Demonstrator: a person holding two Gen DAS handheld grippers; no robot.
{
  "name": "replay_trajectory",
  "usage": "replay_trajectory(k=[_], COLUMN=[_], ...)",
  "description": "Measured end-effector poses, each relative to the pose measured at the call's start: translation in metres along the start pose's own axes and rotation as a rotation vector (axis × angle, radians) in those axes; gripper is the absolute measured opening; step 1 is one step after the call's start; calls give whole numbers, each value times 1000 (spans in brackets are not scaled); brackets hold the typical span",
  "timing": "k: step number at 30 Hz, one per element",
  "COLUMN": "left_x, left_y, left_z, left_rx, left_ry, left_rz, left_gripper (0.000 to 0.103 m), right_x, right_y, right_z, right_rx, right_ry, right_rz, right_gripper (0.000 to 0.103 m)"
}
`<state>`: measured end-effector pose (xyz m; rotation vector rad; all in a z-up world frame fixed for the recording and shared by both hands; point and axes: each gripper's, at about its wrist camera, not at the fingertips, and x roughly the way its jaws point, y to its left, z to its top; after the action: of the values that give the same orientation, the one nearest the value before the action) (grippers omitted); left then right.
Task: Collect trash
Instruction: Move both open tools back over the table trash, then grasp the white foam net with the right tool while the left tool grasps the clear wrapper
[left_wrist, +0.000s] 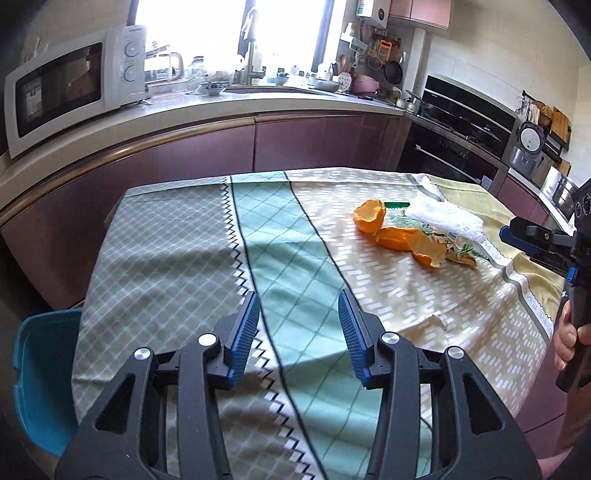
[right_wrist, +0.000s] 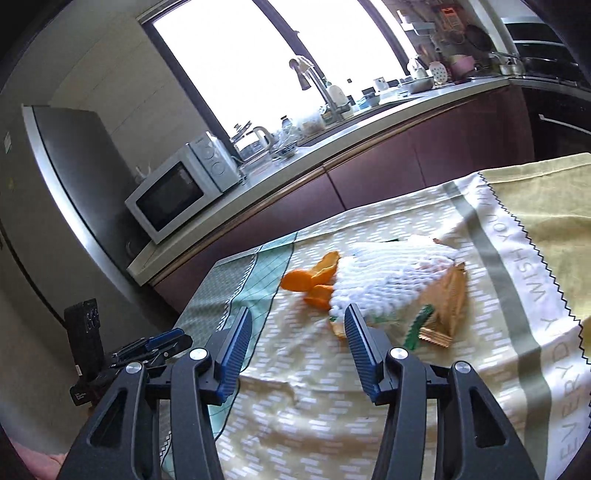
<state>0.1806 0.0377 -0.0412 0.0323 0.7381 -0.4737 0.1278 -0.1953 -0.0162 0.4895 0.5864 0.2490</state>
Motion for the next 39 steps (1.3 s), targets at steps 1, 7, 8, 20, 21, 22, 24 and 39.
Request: replay_trajectory(k=[1, 7, 8, 20, 21, 22, 24, 39], left_x=[5, 38, 43, 105, 110, 114, 123, 143], left_y=[-5, -30, -33, -59, -60, -60, -60, -66], left_z=[5, 29, 33, 62, 64, 66, 69, 71], left_rx=[6, 31, 32, 31, 26, 20, 9, -20], left_ry=[5, 37, 39, 134, 141, 148, 165, 201], left_rz=[-7, -46, -44, -96, -103, -109, -119, -150], left_gripper=[45, 45, 46, 48, 48, 48, 45, 13], right_x=[3, 16, 19, 34, 36, 37, 38, 30], right_y=[-4, -34, -38, -46, -46, -48, -49, -45], right_z=[1, 8, 8, 19, 19, 19, 19, 17], right_rx=[13, 91, 102, 141, 146, 149, 155, 105], right_ry=[-1, 17, 19, 17, 19, 19, 20, 1], right_rz=[-2, 6, 8, 32, 35, 33, 41, 52], right_gripper=[52, 55, 55, 55, 55, 54, 49, 5])
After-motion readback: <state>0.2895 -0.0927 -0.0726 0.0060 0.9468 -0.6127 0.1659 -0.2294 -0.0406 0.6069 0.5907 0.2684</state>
